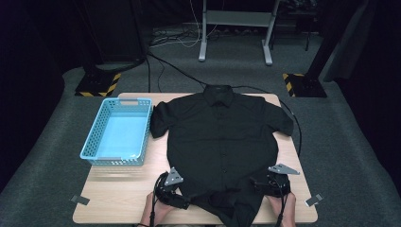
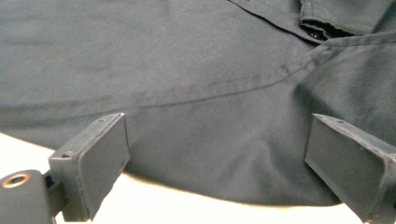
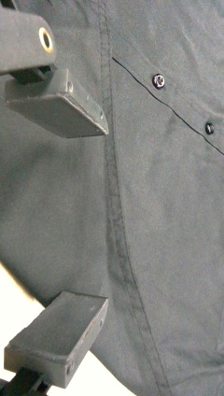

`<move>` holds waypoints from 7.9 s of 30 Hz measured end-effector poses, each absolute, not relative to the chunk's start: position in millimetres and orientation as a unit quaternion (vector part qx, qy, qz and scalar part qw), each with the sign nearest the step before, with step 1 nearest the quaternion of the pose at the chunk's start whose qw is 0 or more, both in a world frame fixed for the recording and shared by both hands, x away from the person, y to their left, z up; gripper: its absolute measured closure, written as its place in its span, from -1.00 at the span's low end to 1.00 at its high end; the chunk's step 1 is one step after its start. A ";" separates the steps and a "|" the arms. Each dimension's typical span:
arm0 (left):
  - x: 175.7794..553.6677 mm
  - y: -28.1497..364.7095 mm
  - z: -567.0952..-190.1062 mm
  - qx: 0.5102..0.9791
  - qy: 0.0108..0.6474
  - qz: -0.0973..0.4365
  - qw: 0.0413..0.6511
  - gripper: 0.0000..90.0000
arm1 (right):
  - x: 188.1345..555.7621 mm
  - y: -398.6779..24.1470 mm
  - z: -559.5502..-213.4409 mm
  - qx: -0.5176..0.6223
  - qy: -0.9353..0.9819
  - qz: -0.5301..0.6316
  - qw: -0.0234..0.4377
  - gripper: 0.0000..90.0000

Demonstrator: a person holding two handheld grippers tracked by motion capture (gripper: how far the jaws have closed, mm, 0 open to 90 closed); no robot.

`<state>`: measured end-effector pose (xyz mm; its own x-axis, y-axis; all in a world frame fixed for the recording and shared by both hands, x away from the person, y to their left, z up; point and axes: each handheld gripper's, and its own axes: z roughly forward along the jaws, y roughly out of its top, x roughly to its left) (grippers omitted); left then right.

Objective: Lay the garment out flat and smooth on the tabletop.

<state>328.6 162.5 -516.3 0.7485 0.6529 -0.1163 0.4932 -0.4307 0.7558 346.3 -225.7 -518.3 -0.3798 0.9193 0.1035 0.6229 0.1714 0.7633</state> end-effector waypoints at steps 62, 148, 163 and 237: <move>412.0 169.5 -526.5 0.816 0.428 0.179 0.344 -1.00 | 371.0 -197.4 -506.9 0.525 0.742 0.376 0.177 -0.76; 411.8 169.8 -526.5 0.816 0.428 0.178 0.345 -0.99 | 273.9 -240.2 -489.7 0.535 0.708 0.397 0.235 0.92; 411.8 169.8 -526.5 0.816 0.428 0.178 0.345 -0.99 | 228.0 -266.5 -478.0 0.554 0.689 0.392 0.255 0.68; 315.8 89.4 -513.8 0.858 0.302 0.109 0.401 0.93 | 311.2 -265.1 -522.3 0.575 0.712 0.303 0.265 -0.67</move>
<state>315.8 89.4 -513.8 0.7934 0.6062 -0.0552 0.4312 -0.4958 0.7538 311.2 -265.1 -522.3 -0.1973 0.9799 -0.0286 0.6584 0.1541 0.7367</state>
